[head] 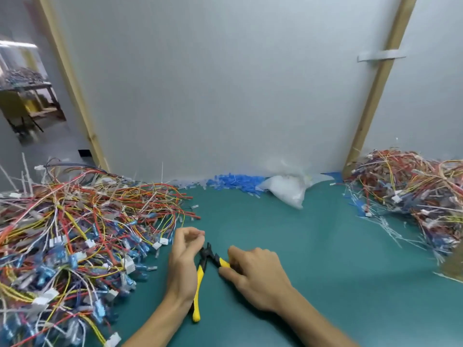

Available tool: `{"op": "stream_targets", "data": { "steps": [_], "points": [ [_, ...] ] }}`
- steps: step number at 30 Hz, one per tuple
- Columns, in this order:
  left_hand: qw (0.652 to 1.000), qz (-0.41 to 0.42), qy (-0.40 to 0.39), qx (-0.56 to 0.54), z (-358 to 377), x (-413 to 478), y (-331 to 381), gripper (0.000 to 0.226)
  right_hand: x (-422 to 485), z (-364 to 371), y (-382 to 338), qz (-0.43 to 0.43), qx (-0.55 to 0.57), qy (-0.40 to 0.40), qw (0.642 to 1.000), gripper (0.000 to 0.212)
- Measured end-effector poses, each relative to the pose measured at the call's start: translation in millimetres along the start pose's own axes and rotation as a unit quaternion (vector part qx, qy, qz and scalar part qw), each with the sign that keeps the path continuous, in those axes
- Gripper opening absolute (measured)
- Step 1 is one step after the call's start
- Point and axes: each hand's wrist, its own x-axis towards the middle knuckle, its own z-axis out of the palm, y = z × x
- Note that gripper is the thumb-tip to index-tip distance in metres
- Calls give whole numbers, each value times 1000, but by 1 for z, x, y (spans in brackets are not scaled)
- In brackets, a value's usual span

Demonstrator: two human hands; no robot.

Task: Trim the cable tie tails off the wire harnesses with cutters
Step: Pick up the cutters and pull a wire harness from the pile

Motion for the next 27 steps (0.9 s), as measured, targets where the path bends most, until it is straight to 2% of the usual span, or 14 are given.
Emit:
{"op": "stream_targets", "data": {
  "steps": [8,12,14,17,19,21,24,27],
  "points": [
    [999,-15,23,-22,0,-5,2,36,0,-5,-2,34,38,54,997,37],
    [997,-36,-45,-42,3,-13,10,50,-2,-12,-7,64,71,113,989,36],
    [995,-15,-91,-31,12,-21,11,60,-5,-9,-15,70,176,100,977,43],
    [990,-7,-140,10,20,-28,8,73,-3,-3,-28,83,385,38,919,69],
    [986,-10,-159,38,20,-26,8,75,0,-5,-27,87,409,29,908,85],
    [980,-12,-190,60,18,-27,11,79,2,-10,-23,82,400,27,912,92],
    [972,-3,-218,84,15,-29,12,89,-2,-12,-19,64,448,9,892,65],
    [979,33,-174,96,11,-21,13,86,0,-6,-14,89,508,6,857,51]
  ]
}}
